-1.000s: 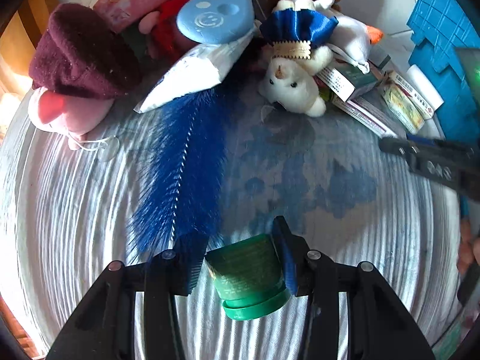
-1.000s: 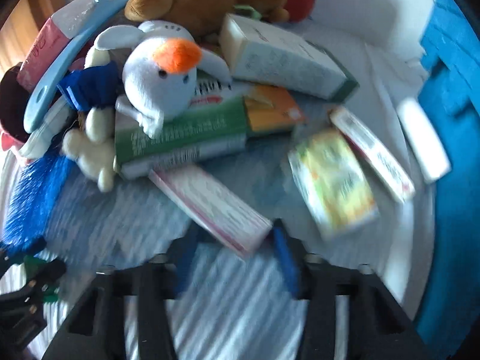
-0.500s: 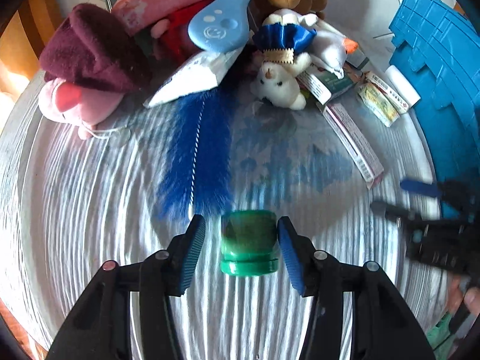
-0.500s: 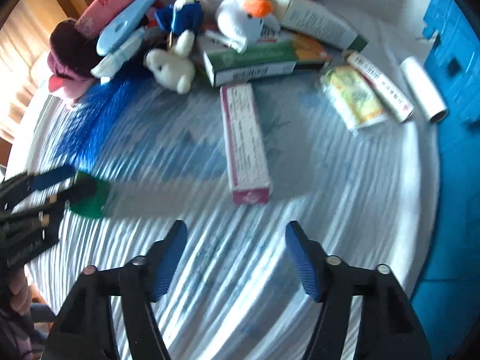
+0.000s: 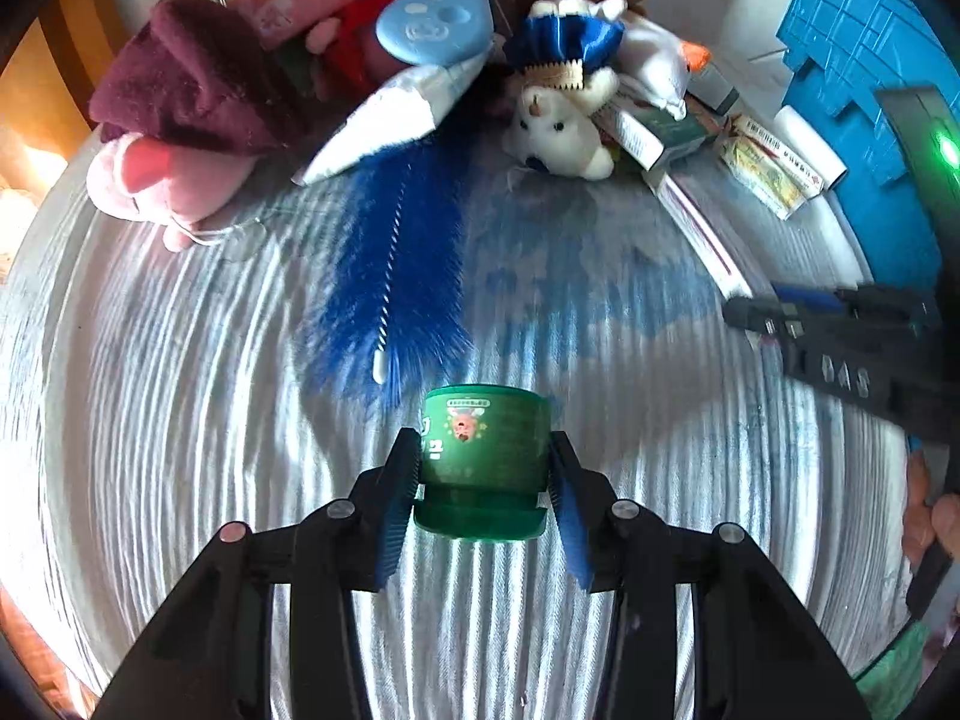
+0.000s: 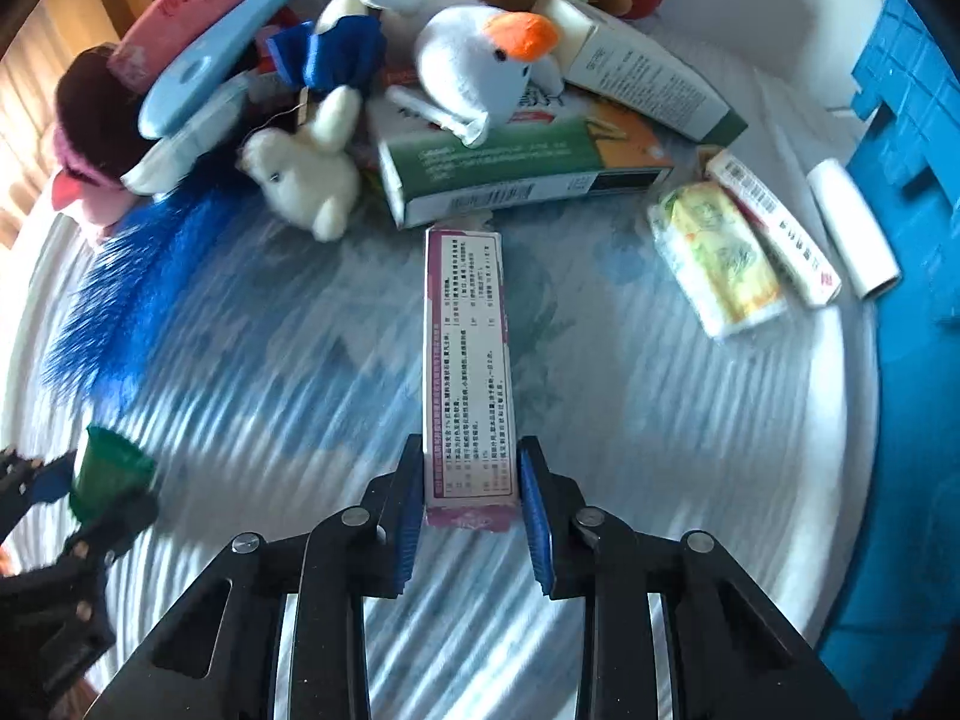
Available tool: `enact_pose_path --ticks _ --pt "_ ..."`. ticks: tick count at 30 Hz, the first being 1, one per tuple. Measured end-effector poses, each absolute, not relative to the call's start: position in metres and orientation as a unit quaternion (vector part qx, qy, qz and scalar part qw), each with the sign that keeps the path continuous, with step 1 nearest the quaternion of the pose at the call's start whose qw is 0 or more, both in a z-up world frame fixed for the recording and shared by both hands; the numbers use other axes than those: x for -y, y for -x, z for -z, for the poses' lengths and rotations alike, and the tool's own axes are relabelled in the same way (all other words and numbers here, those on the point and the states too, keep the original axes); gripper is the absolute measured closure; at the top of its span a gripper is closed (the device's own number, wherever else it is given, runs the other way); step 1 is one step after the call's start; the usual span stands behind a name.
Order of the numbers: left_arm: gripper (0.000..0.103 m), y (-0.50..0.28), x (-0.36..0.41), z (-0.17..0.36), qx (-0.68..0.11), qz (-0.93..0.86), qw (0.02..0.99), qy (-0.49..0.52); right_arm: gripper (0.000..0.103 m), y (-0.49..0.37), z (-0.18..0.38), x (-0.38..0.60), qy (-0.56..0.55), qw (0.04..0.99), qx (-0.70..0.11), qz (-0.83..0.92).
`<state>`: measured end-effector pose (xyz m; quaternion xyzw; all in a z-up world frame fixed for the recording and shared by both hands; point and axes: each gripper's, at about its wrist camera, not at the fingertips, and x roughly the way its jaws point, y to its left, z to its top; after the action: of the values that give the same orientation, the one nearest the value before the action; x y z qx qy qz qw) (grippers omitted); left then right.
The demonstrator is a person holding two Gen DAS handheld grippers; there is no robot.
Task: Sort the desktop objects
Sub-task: 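Grasp the green jar with the left tool while the right tool grasps the pink-white medicine box, then carry the jar and box over the blue bin and release both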
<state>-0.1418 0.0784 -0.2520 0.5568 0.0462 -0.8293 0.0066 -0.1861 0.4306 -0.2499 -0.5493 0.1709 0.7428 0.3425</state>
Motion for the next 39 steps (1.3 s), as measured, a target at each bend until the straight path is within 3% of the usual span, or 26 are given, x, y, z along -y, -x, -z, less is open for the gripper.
enact_pose_path --ticks 8,25,39 --pt "0.062 0.13 -0.084 0.2 -0.025 0.867 0.012 -0.498 0.074 0.163 0.199 -0.394 0.507 0.33 -0.168 -0.778" --pt "0.061 0.117 -0.185 0.003 0.018 0.959 -0.051 -0.278 0.074 0.061 -0.035 -0.316 0.259 0.414 -0.023 -0.872" --pt "0.062 0.12 -0.348 -0.064 0.053 0.962 -0.15 -0.223 0.074 -0.077 -0.073 -0.383 0.233 0.604 0.005 -0.762"
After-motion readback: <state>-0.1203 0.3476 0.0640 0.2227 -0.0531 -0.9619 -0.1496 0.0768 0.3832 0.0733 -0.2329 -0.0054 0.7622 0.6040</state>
